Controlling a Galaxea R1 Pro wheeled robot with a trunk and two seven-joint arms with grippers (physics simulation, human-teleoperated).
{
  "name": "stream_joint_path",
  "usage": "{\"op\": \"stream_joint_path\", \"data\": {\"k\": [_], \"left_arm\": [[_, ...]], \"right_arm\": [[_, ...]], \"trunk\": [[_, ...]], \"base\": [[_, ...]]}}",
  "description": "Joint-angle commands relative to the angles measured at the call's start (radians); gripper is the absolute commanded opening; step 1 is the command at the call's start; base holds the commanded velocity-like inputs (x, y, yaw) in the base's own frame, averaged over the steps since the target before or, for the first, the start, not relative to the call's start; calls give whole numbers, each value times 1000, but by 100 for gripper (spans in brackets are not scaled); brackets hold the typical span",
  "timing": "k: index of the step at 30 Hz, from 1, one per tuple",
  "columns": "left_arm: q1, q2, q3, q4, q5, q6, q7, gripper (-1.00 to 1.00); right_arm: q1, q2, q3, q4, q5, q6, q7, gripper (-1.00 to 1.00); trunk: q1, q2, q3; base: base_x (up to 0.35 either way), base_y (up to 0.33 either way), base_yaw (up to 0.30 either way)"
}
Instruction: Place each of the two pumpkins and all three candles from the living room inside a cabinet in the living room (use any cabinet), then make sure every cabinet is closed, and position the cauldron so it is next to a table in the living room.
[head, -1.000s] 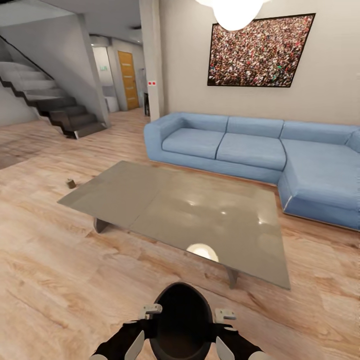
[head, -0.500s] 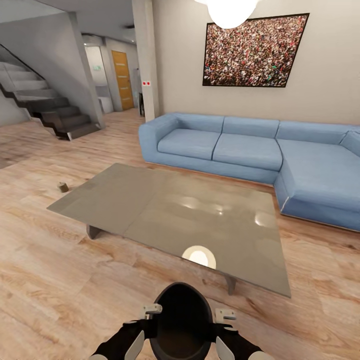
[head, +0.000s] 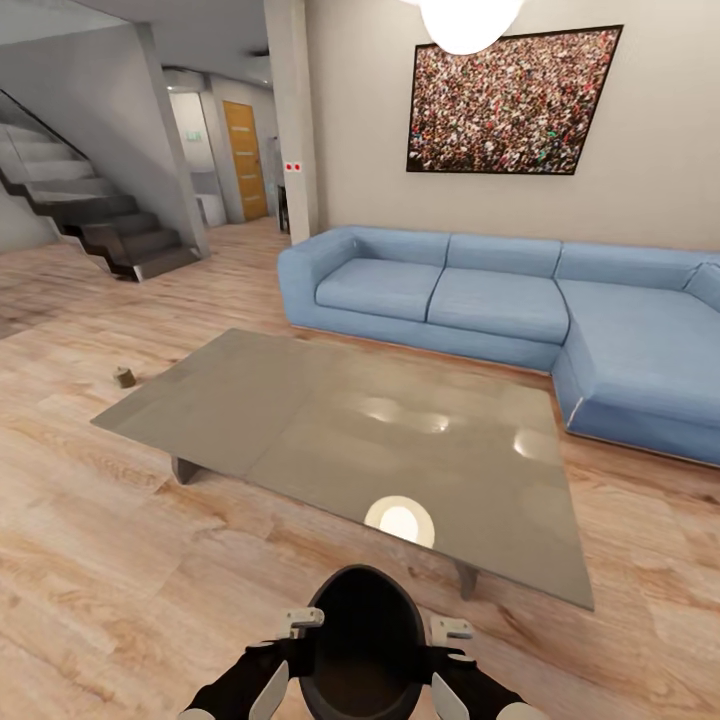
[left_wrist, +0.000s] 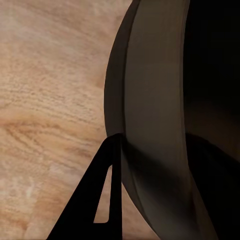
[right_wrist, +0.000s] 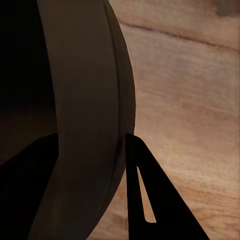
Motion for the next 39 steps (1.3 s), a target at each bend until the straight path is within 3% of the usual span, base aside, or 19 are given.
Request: {"op": "stream_joint_path", "data": {"k": [1,39], "left_arm": [[0,1,-13,0,31,5,4,-100],[0,1,-13,0,31,4,4,-100]], "right_arm": [[0,0,7,-10,-12,5,27,-100],[0,0,7,-10,-12,5,27,-100]], "trunk": [[0,0,-1],[0,0,-1]], "base": [[34,6,0],[43,8,0]]}}
